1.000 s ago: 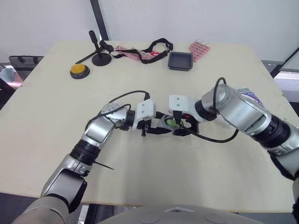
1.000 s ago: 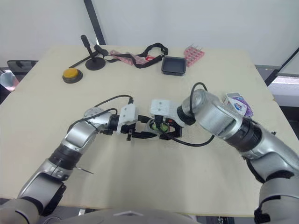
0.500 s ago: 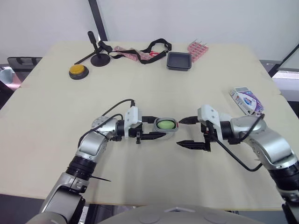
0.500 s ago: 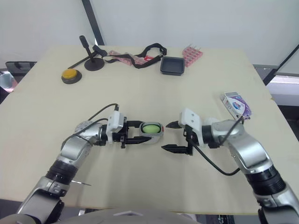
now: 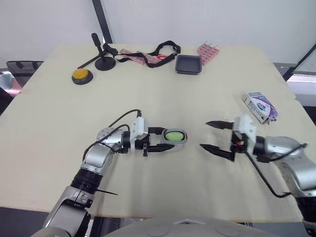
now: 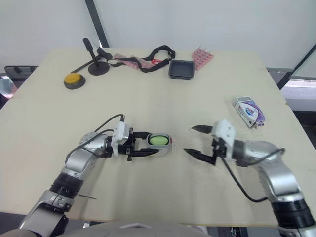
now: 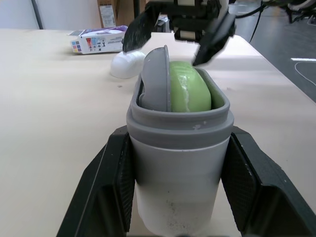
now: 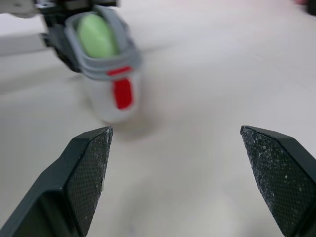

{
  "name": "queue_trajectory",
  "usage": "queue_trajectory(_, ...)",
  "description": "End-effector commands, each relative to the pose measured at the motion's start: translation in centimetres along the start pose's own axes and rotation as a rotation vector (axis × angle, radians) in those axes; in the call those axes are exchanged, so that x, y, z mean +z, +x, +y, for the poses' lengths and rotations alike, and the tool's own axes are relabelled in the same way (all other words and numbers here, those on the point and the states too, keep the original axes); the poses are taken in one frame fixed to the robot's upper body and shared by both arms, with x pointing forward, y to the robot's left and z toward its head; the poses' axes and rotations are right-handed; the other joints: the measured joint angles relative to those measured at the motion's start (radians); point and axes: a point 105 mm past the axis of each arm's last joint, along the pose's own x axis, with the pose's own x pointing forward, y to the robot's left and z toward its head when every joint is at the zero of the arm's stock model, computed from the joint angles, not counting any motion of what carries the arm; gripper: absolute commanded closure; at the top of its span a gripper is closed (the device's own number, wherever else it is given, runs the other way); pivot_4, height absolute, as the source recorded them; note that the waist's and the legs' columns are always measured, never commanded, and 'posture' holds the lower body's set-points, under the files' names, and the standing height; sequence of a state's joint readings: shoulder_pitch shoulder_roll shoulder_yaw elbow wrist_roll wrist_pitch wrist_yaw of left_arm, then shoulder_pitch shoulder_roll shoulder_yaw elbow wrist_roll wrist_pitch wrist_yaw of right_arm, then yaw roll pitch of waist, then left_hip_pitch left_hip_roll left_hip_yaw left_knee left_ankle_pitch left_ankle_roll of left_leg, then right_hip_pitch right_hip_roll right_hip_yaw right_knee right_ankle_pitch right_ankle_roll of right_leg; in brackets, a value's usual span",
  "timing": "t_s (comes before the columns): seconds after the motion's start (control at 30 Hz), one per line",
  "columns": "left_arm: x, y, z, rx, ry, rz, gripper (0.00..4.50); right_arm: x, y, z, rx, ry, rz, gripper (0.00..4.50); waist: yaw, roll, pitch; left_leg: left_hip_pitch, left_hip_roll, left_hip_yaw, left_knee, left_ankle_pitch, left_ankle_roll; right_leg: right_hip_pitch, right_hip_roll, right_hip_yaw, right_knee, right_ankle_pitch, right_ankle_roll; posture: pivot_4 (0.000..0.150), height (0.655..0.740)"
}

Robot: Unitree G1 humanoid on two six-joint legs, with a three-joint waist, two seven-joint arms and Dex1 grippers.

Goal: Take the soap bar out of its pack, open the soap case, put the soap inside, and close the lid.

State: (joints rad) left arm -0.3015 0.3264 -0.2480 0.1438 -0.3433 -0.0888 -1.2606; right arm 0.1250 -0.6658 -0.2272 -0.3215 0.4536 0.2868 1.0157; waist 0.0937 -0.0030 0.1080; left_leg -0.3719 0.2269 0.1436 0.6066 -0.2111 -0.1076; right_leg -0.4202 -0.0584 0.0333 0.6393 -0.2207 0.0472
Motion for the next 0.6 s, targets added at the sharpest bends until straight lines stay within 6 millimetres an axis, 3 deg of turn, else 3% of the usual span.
queue_trajectory(0.03, 0.7, -0.1, 0.1, 0.003, 0.04, -0.025, 2.6, 1.1, -4.6, -2.3, -0.21, -0.03, -0.026, 0.04, -0.002, 0.0, 0.0, 0.0, 0.0, 0.0, 0.0, 0.0, 0.001, 0.0, 0.0, 0.0, 0.0, 0.0, 0.0, 0.15, 0.74)
queue_trajectory(0.17, 0.7, 0.1, 0.1, -0.002, 0.043, -0.026, 2.6, -0.3, -9.0, -3.1, -0.401, 0.03, -0.03, 0.04, -0.007, 0.0, 0.0, 0.001, -0.001, 0.0, 0.0, -0.001, 0.001, 0.0, -0.001, 0.0, 0.0, -0.001, -0.001, 0.15, 0.74)
queue_trajectory(0.27, 0.9, 0.2, 0.2, -0.002, 0.043, -0.033, 2.6, -1.4, -11.0, -3.1, -0.478, 0.071, -0.023, 0.04, -0.012, 0.0, 0.0, 0.001, -0.001, 0.0, 0.0, -0.001, 0.002, 0.0, -0.002, 0.0, -0.001, -0.001, -0.001, 0.15, 0.74)
queue_trajectory(0.47, 1.2, 0.4, 0.5, -0.007, 0.041, -0.044, 2.6, -4.1, -13.4, -2.5, -0.525, 0.136, 0.083, 0.04, -0.017, 0.001, -0.001, 0.001, -0.001, 0.001, 0.0, -0.001, 0.003, 0.0, -0.002, -0.001, -0.002, -0.001, -0.002, 0.15, 0.74)
queue_trajectory(0.6, 1.3, 0.6, 0.6, -0.001, 0.037, -0.048, 2.6, -3.3, -13.7, -3.8, -0.491, 0.115, 0.146, 0.04, -0.021, 0.004, -0.003, 0.001, -0.002, 0.001, 0.0, -0.002, 0.003, 0.0, -0.003, 0.0, -0.003, -0.001, -0.002, 0.15, 0.74)
